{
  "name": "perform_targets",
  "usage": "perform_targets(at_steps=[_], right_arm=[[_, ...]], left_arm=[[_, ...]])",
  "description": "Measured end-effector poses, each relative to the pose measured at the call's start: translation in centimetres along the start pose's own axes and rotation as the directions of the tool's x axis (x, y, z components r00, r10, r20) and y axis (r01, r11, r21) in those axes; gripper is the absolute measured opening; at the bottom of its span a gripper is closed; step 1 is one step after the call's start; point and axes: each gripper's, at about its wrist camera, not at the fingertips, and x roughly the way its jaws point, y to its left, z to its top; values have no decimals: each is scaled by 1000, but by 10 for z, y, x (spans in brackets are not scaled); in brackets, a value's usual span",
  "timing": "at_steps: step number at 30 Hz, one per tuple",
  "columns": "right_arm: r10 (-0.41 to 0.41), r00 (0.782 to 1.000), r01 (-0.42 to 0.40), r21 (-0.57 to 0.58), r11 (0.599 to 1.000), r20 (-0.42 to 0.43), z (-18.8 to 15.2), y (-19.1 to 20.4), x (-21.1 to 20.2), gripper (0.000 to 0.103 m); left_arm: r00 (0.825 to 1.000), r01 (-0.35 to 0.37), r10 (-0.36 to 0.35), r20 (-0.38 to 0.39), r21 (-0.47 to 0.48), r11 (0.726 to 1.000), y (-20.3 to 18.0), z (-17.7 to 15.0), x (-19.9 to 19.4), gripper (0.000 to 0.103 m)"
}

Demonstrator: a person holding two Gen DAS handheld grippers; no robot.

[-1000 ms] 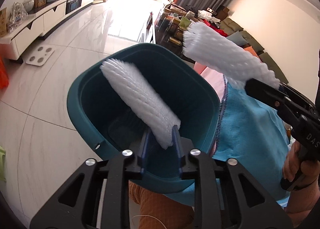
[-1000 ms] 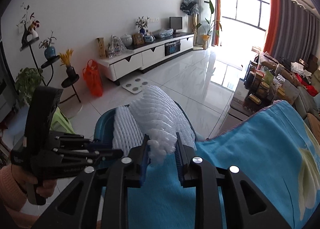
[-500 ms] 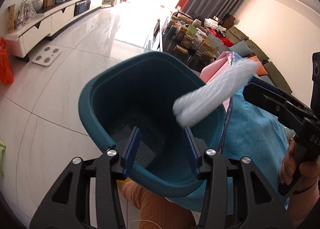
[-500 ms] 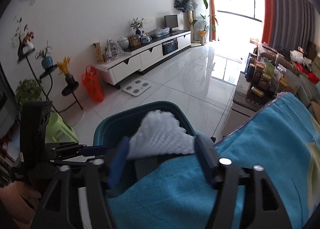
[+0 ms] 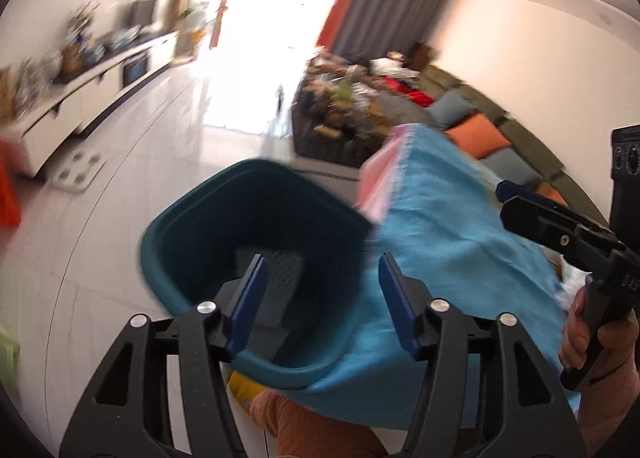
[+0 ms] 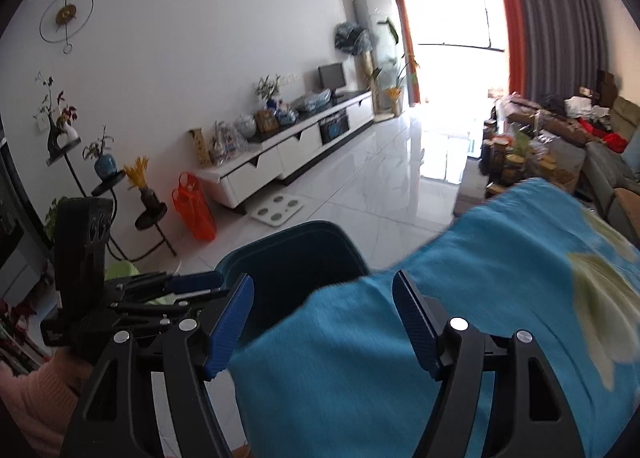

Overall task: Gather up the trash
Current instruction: 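Carry both foam nets over the teal bin and open both grippers, then grasp the white tissue with the left gripper while the right grasps a gold wrapper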

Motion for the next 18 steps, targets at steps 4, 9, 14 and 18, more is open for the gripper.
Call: perform_targets(at_steps=[4, 9, 14, 18], right_arm=[[-59, 997, 57, 48, 997, 51, -24, -20, -54, 69], [-198, 976, 183, 156, 971, 87, -55, -54, -114, 69], [-359, 927, 323, 251, 912, 111, -81, -85, -169, 69], [-476, 872, 420, 327, 847, 114, -107, -105, -211, 69]], left_arm=[[990, 140, -141, 0, 118, 983, -54, -5, -5, 62], [949, 314, -309, -61, 236, 920, -124, -18, -1, 64], [898, 441, -415, -148, 326, 836, -191, -38, 11, 65], [868, 497, -456, -198, 383, 779, -240, -47, 27, 65]])
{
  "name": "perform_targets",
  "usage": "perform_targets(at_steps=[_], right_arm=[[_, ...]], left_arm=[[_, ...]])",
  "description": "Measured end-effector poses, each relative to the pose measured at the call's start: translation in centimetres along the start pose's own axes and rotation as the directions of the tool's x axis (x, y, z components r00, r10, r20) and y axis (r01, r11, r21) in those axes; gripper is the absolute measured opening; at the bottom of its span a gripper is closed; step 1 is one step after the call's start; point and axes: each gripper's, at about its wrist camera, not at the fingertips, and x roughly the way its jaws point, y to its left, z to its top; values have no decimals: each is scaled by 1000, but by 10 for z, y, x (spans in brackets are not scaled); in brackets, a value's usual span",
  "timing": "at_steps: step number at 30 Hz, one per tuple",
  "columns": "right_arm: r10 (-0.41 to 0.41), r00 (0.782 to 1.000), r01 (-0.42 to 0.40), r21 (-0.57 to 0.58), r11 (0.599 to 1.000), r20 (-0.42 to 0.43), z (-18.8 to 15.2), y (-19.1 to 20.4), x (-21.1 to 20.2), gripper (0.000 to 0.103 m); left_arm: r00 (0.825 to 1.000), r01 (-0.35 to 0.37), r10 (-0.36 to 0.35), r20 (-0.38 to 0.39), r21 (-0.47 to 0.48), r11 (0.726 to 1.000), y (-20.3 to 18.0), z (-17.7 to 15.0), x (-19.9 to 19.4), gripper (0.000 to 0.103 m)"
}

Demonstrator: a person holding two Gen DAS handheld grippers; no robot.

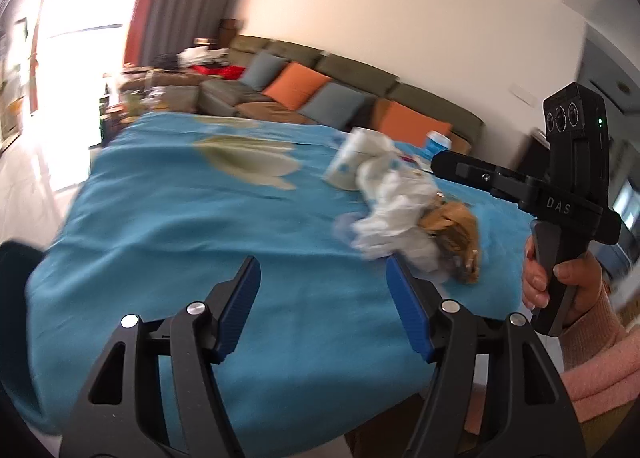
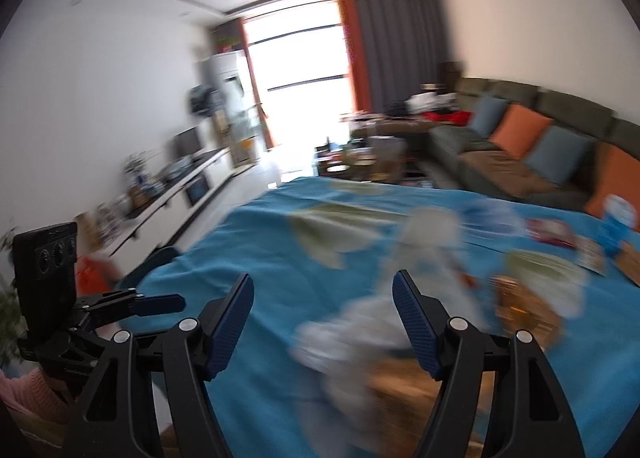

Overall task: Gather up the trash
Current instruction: 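Grasp the white tissue with the left gripper while the right grasps a gold wrapper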

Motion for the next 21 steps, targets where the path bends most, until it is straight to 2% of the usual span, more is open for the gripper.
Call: perform_targets(at_steps=[3, 7, 9, 16, 19, 21], right_arm=[[-70, 998, 69, 43, 997, 4, -14, -27, -18, 69], [-106, 994, 107, 103, 989, -22, -32, -47, -27, 69], [-102, 994, 107, 121, 987, -43, -43, -57, -27, 68], [-62, 995, 72, 124, 990, -85, -67, -64, -24, 62], [-40, 995, 53, 134, 990, -95, -71, -63, -20, 58], [-21, 995, 35, 143, 989, -100, -73, -63, -19, 51]], left_arm=[[999, 44, -43, -19, 55, 998, -23, 10, 25, 65], [997, 73, -68, -40, 126, 989, -48, 24, 54, 65], [996, 86, -79, -52, 140, 986, -54, 29, 64, 65], [991, 73, -52, -122, 171, 983, -67, 39, 104, 60], [987, 64, -37, -156, 167, 984, -66, 37, 116, 53], [983, 74, -47, -177, 151, 986, -63, 36, 123, 45]])
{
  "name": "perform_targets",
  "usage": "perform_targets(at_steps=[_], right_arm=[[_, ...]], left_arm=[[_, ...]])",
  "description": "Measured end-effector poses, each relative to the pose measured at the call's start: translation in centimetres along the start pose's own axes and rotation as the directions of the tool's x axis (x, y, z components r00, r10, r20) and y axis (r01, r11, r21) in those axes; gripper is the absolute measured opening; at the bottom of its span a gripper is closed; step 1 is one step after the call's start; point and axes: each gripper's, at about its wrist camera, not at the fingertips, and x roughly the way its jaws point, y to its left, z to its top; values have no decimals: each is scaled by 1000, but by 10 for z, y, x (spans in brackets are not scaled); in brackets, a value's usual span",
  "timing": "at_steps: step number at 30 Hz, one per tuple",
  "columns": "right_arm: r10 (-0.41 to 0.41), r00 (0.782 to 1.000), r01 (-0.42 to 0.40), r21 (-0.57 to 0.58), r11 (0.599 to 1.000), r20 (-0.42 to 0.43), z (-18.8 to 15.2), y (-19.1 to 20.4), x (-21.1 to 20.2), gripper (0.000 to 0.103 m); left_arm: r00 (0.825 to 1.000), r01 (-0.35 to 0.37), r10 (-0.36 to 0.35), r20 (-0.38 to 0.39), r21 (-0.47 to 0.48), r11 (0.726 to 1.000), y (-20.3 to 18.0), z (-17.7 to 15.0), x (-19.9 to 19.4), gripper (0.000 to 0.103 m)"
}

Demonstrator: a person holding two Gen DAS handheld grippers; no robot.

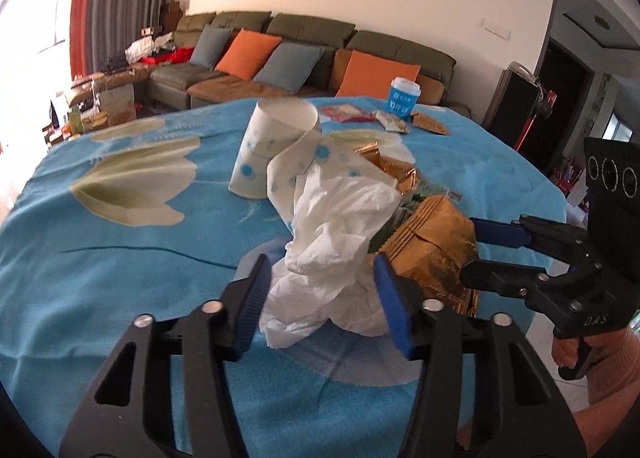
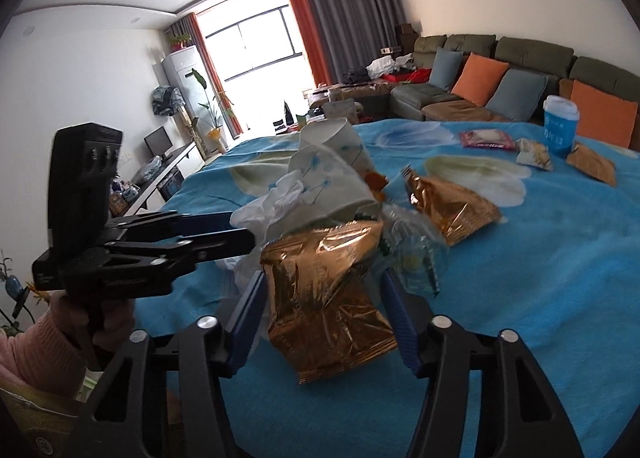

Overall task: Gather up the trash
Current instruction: 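Grasp the white tissue with the left gripper while the right grasps a gold wrapper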

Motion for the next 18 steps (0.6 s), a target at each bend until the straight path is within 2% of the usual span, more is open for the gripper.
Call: perform_targets(at_steps=[2, 5, 8, 12, 18], right_arm=[[10, 1000, -10, -3, 1000, -11, -2, 3, 1, 44], [12, 1000, -12, -6, 1000, -18, -4, 4, 3, 34], [14, 1000, -14, -7, 1000, -18, -5, 5, 3, 31], [19, 1000, -20, -16, 1000, -15, -4, 7, 1, 27], [35, 999, -34, -27, 999, 10, 2, 13, -7, 27]], left_arm=[[1000, 14, -14, -10, -14, 1000, 4, 0, 4, 35], [999, 28, -28, -15, -33, 999, 8, -1, 8, 25], [999, 33, -33, -6, -38, 999, 10, -1, 7, 14], [1000, 26, -25, 17, -41, 999, 11, -1, -2, 13], [998, 29, -24, 64, -73, 997, 22, -5, -26, 12]])
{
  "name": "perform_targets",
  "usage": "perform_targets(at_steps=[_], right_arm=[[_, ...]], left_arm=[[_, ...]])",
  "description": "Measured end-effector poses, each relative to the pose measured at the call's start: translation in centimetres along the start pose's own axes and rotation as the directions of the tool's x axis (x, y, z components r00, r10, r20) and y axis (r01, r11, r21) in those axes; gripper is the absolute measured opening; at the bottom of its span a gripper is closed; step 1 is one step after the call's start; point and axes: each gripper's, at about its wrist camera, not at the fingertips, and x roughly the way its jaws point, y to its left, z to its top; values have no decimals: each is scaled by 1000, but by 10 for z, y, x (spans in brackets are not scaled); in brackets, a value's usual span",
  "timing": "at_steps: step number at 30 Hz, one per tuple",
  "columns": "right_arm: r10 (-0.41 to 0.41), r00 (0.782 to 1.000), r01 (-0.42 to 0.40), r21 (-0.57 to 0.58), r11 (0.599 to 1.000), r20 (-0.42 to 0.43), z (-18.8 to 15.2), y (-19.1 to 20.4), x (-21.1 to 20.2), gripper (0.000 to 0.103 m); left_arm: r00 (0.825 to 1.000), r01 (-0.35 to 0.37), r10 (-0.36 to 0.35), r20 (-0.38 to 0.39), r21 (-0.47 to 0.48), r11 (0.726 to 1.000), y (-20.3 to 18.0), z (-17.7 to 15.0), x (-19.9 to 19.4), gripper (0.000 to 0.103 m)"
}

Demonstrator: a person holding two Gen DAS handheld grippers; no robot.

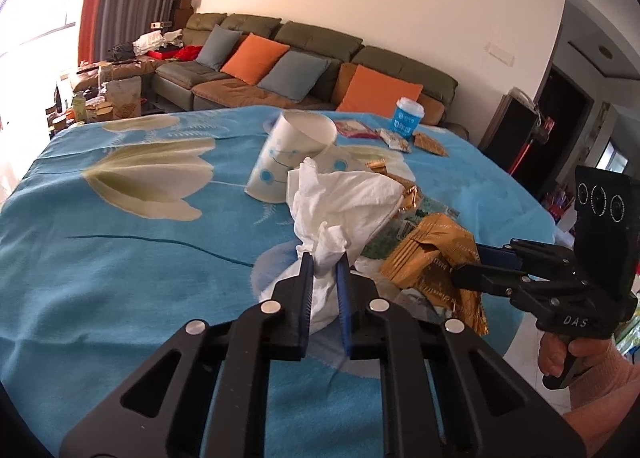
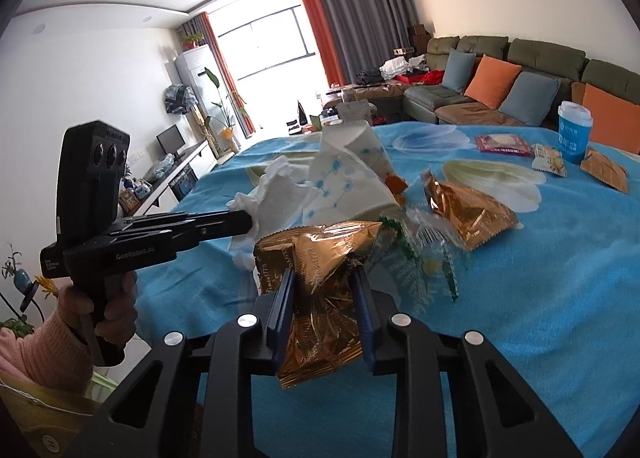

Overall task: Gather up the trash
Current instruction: 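Grasp the white tissue with the left gripper while the right grasps a gold wrapper, then carry tissue and gold wrapper over the teal bin and release both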

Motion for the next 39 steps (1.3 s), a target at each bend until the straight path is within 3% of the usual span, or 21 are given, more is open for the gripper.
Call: perform_targets(at_steps=[10, 24, 30, 39], right_arm=[[69, 997, -69, -26, 997, 25, 19, 23, 7, 27], [238, 971, -239, -135, 962, -26, 42, 93, 55, 27], [305, 950, -313, -199, 929, -72, 51, 129, 77, 27], [383, 913, -407, -274, 872, -139, 65, 188, 109, 27]], left_arm=[[995, -44, 51, 90, -78, 996, 28, -9, -58, 12], [965, -188, 219, 145, -202, 961, 72, -59, -156, 12], [937, -266, 312, 158, -258, 929, 93, -85, -201, 12], [870, -390, 471, 145, -381, 838, 141, -126, -265, 12]])
